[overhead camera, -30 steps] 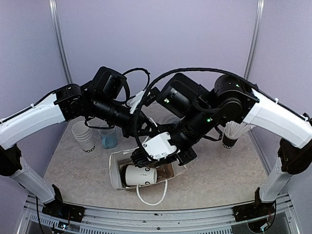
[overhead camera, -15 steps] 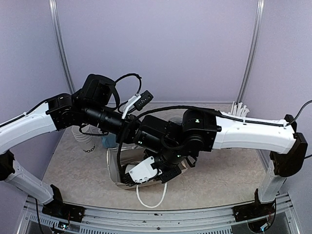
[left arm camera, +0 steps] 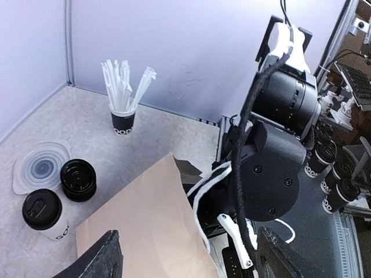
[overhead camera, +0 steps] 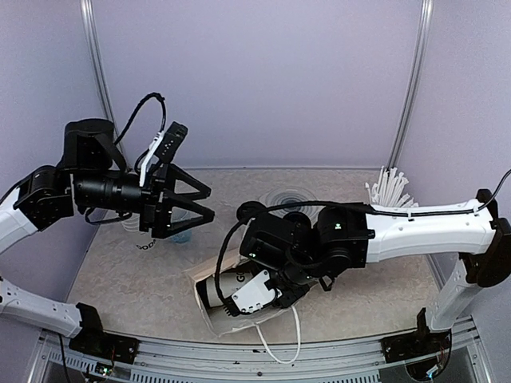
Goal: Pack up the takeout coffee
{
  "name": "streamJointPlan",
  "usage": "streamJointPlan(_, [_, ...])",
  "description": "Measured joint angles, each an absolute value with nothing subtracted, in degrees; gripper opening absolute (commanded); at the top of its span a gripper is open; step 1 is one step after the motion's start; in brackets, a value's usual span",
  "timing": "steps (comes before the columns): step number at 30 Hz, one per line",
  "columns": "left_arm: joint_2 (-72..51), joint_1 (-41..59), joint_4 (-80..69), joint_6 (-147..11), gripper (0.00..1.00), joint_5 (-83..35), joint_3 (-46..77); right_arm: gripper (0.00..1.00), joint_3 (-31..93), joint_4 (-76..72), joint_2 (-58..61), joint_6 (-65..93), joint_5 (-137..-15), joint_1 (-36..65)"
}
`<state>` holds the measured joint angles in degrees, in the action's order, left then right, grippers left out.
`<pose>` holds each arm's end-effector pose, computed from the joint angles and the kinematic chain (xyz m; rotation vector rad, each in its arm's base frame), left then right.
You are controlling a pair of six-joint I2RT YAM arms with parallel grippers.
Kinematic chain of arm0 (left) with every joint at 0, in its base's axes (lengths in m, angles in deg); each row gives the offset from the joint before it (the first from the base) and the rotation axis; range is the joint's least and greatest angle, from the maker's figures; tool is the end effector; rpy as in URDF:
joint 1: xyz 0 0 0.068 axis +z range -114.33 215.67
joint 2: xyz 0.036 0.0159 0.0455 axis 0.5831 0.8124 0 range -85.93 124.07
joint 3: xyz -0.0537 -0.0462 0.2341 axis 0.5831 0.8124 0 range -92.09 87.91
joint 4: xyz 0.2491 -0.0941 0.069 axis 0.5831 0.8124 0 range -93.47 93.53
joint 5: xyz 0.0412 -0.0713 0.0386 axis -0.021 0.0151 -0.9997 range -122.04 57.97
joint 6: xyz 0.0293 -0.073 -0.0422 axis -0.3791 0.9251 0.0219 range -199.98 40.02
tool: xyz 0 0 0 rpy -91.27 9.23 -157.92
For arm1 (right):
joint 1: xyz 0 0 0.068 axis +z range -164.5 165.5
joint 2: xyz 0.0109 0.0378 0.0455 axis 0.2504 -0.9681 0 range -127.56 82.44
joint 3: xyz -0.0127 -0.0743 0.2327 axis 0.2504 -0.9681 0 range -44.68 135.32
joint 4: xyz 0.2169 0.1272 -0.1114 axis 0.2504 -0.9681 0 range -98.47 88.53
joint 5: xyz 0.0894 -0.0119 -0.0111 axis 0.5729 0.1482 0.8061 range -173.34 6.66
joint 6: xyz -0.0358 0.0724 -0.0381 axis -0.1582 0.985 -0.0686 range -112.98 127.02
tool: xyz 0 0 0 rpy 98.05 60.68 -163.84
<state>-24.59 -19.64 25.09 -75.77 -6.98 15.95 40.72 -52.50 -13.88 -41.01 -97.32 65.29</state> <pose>0.1375 -0.2579 0.3814 1.1464 1.6537 -1.1006 0.0868 0.3736 0.2232 -2.3031 1.2165 -0.1290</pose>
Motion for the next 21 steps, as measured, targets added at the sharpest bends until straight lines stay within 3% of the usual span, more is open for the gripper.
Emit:
streamJointPlan(5, [-25.6,-11.6,24.1,-72.3,0.65,-10.3,21.0,0.62,40.3,-48.6,-13.9,-41.3,-98.0,65.3])
streamJointPlan(10, [-17.6,-2.2,25.1,-67.2,0.63,-14.8,30.2,0.71,39.1,-44.8,-13.9,-41.3,-97.7,65.3])
streamJointPlan(21, [-12.5,-0.8,23.6,-64.9,0.58,-10.7,36.6,0.74,37.0,-40.2,-17.2,-39.5,-94.7,63.6])
